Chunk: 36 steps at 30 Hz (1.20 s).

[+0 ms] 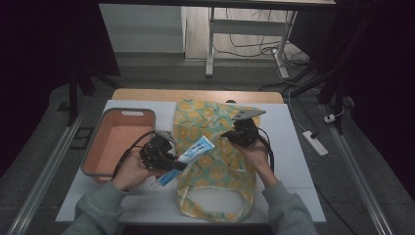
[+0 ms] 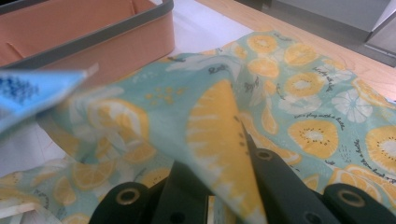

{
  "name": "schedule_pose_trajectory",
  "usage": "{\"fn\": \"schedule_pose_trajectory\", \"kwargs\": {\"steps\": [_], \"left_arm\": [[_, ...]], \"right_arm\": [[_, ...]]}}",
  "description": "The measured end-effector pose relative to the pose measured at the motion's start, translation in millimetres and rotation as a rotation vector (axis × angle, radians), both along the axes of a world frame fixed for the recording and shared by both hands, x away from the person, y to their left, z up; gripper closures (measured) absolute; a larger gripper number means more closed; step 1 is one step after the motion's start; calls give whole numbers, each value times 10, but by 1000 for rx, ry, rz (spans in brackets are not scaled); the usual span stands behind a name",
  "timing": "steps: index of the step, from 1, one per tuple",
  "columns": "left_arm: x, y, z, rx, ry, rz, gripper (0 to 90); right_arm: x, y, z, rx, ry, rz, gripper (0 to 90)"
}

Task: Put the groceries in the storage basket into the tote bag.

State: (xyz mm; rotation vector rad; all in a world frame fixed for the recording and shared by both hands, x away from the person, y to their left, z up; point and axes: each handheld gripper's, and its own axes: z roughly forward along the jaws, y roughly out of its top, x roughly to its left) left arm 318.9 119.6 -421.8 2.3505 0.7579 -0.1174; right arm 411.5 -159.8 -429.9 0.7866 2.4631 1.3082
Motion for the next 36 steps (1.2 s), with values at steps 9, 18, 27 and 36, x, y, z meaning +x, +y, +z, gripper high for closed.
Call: {"fn": "schedule_pose_trajectory", "kwargs": {"steps": [9, 18, 27, 36], "left_arm": [[-72, -349, -113, 66, -2, -62, 758], [-171, -548, -106, 96, -17, -94, 758], [-13, -674, -301, 164, 26, -63, 758], [16, -713, -412, 200, 51, -77, 757]], "right_arm": [[-9, -6, 38, 22, -14, -9, 890], [-12, -35, 80, 60, -20, -22, 891], [-83, -34, 207, 112, -51, -16, 890], [-130, -114, 333, 168, -74, -16, 891]]}}
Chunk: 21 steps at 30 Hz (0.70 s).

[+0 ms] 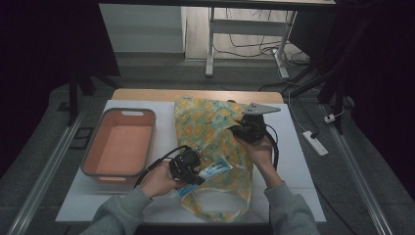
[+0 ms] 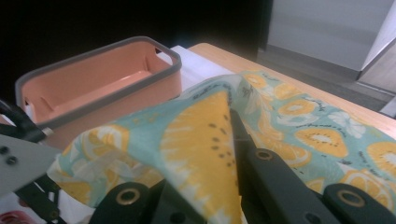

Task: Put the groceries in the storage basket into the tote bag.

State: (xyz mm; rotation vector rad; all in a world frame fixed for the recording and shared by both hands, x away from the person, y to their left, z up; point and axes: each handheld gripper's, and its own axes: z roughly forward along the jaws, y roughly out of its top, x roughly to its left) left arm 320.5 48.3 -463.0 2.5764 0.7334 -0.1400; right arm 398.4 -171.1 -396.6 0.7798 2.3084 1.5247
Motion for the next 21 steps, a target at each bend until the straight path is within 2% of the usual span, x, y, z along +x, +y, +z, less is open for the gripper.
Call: {"fn": "schedule_pose_trajectory", "kwargs": {"steps": [5, 11, 13, 17, 21], "left_arm": [[30, -22, -53, 24, 9, 7, 758], [114, -40, -32, -25, 6, 39, 758], [169, -74, -22, -26, -3, 52, 757], [281, -137, 22, -68, -3, 90, 757], [360, -240, 15, -75, -9, 120, 755]], "right_arm": [[-7, 9, 8, -4, -7, -3, 891], [-10, 52, -16, 6, 16, 18, 891], [-22, 85, -23, 3, 18, 27, 891], [-38, 116, -28, 8, 25, 42, 890], [-36, 125, -41, 31, 43, 51, 891]]}}
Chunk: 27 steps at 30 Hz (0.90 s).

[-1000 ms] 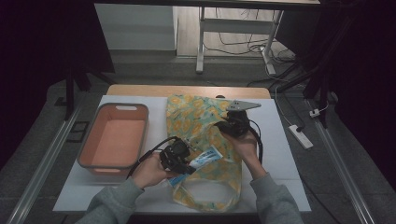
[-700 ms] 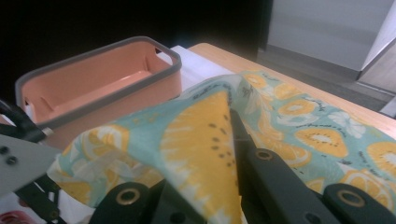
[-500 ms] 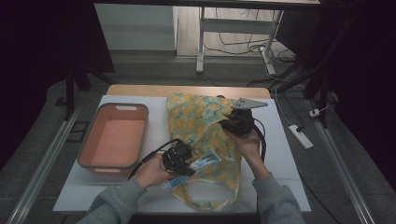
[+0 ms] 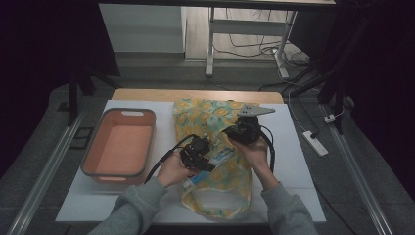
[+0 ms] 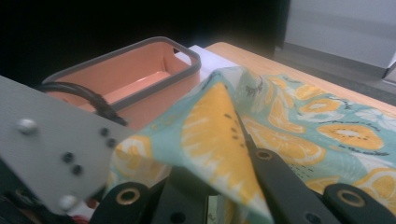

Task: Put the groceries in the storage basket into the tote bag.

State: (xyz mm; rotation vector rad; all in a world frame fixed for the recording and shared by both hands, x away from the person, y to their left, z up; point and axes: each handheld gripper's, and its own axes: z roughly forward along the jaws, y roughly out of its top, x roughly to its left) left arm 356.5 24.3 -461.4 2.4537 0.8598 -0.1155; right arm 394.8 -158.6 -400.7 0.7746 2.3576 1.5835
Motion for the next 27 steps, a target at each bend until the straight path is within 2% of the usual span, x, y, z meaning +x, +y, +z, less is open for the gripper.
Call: {"fn": "schedule_pose_trajectory", "kwargs": {"steps": [2, 4, 9, 11, 17, 19, 24, 27], "left_arm": [[36, -50, -43, -8, 6, 11, 754], [59, -88, -74, 3, -15, 17, 755], [96, -135, -102, -33, -50, 61, 754], [112, -154, -128, -38, -65, 76, 753], [164, -200, -186, -29, -60, 88, 751], [194, -227, -201, -37, -56, 106, 751], [271, -307, -238, -95, -49, 155, 750], [310, -365, -274, -109, -44, 163, 750]], "right_arm": [[1, -5, -5, 10, 7, -4, 891], [3, -9, -5, 15, 12, -5, 891], [13, -18, -10, 41, 33, -10, 892], [18, -27, -13, 38, 34, -17, 891], [43, -41, -42, 37, 47, -30, 891], [51, -39, -55, 32, 47, -37, 891], [71, -62, -68, 39, 53, -54, 891], [90, -90, -80, 37, 56, -68, 891]]}}
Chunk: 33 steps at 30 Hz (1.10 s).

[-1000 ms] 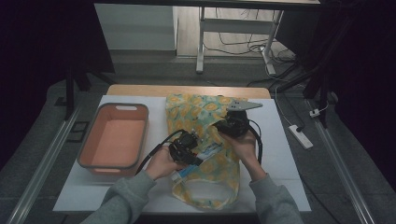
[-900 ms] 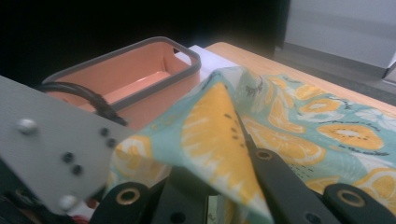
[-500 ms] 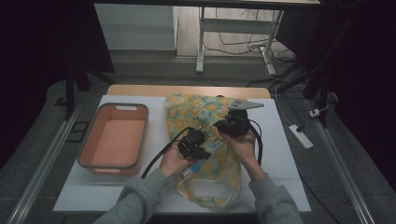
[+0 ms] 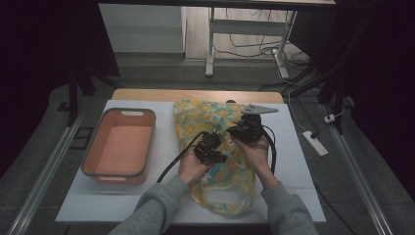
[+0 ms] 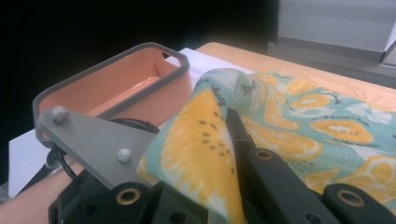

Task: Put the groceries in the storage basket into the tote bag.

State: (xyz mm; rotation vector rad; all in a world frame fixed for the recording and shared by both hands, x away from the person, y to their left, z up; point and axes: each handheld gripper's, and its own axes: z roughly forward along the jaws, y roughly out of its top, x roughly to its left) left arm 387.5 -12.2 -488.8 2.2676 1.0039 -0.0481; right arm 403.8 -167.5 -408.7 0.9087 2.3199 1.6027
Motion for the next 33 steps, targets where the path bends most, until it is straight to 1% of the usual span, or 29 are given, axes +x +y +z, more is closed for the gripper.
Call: {"fn": "schedule_pose_trajectory", "kwargs": {"steps": [1, 2, 4, 5, 7, 9, 10, 11, 12, 13, 14, 15, 16, 17, 18, 19, 20, 21, 25, 26, 28, 33], "left_arm": [[15, -21, -20, -8, 3, 4, 750], [16, -46, -41, -26, 1, 35, 749], [26, -69, -63, -46, 11, 47, 749], [31, -63, -61, -35, 18, 12, 748], [21, -85, -80, -33, 13, 16, 740], [16, -80, -82, -34, -5, 38, 741], [15, -55, -70, -42, -26, 50, 718], [22, -21, -53, -60, -26, 56, 697], [26, 8, -39, -75, -17, 45, 697], [22, 30, -23, -82, -3, 29, 660], [14, 50, -8, -77, -3, 2, 623], [-7, 62, 7, -71, -9, -8, 623], [-34, 81, 23, -62, -14, -21, 583], [-66, 105, 39, -53, -25, -34, 508], [-101, 133, 50, -45, -35, -43, 484], [-134, 166, 56, -36, -38, -57, 484], [-166, 197, 63, -16, -48, -68, 434], [-195, 235, 66, -3, -58, -68, 434], [-248, 404, 69, -13, -46, -75, 425], [-261, 445, 77, -13, -48, -81, 425], [-295, 514, 98, -12, -60, -86, 416], [-378, 662, 181, -17, -86, -88, 411]], "right_arm": [[9, -10, -7, -1, 0, -6, 891], [25, -31, -18, 2, 7, -13, 891], [31, -40, -23, 4, 8, -16, 891], [37, -48, -27, 6, 11, -18, 891], [50, -69, -35, 5, 14, -25, 891], [55, -75, -37, 5, 16, -27, 891], [62, -84, -47, -15, 11, -45, 891], [72, -97, -56, 0, 21, -38, 891], [72, -97, -56, 0, 21, -38, 891], [84, -114, -62, 10, 28, -42, 891], [86, -117, -62, 7, 26, -43, 891], [86, -117, -62, 7, 26, -43, 891], [89, -119, -63, 8, 26, -43, 891], [90, -124, -63, 2, 22, -46, 891], [91, -127, -64, 1, 23, -46, 891], [91, -127, -64, 1, 23, -46, 891], [92, -132, -67, -3, 27, -47, 891], [92, -132, -67, -3, 27, -47, 891], [102, -114, -92, -16, 34, -36, 891], [102, -114, -92, -16, 34, -36, 891], [95, -100, -102, -29, 37, -31, 890], [95, -101, -113, -36, 39, -24, 890]]}}
